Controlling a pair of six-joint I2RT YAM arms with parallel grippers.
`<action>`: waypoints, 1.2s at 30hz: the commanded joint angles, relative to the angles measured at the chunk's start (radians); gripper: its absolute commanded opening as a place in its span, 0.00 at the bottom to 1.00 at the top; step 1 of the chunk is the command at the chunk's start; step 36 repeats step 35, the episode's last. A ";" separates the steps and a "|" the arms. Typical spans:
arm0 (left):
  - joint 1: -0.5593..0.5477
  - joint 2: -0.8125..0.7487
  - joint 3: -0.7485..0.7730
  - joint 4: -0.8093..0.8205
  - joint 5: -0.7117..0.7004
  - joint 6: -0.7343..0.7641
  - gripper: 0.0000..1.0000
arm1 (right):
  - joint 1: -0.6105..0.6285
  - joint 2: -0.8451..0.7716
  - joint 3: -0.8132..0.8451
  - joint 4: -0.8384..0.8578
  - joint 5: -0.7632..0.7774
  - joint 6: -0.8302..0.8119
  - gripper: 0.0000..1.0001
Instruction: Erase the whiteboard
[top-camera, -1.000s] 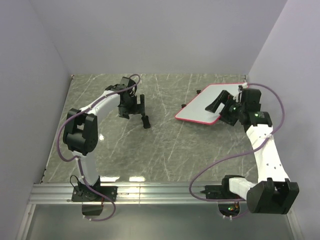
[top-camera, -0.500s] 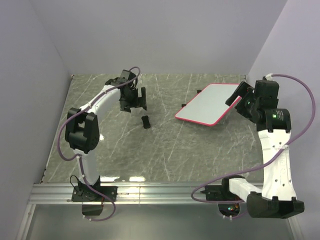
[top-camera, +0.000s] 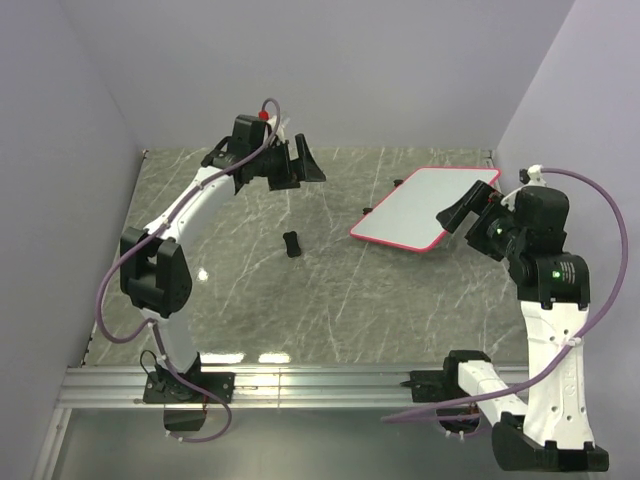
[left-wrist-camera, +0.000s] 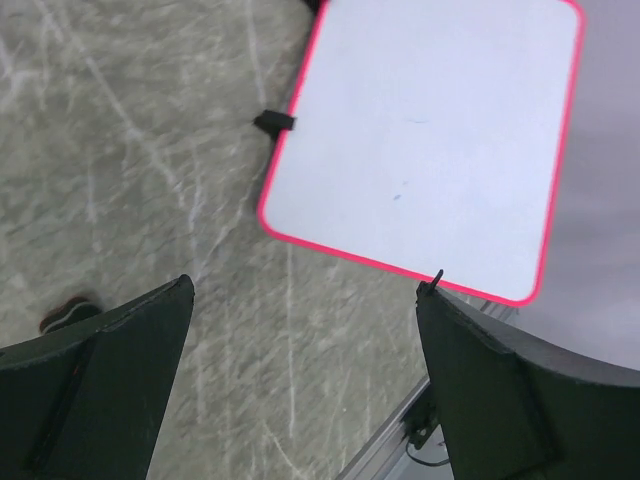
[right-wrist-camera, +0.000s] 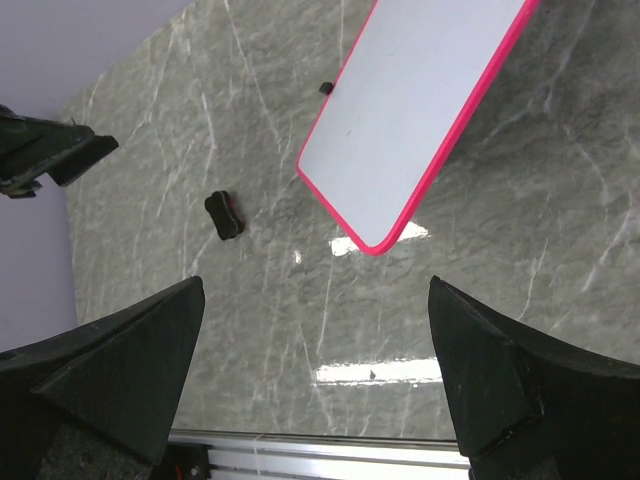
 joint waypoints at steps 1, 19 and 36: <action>-0.015 -0.066 0.025 0.070 0.059 -0.023 0.99 | 0.018 -0.025 0.026 -0.005 -0.003 -0.007 1.00; -0.045 -0.204 -0.006 0.021 -0.021 -0.023 1.00 | 0.038 -0.141 -0.064 0.033 -0.060 0.088 1.00; -0.052 -0.259 -0.046 0.010 -0.067 -0.014 1.00 | 0.069 -0.124 -0.002 -0.007 -0.066 0.050 0.93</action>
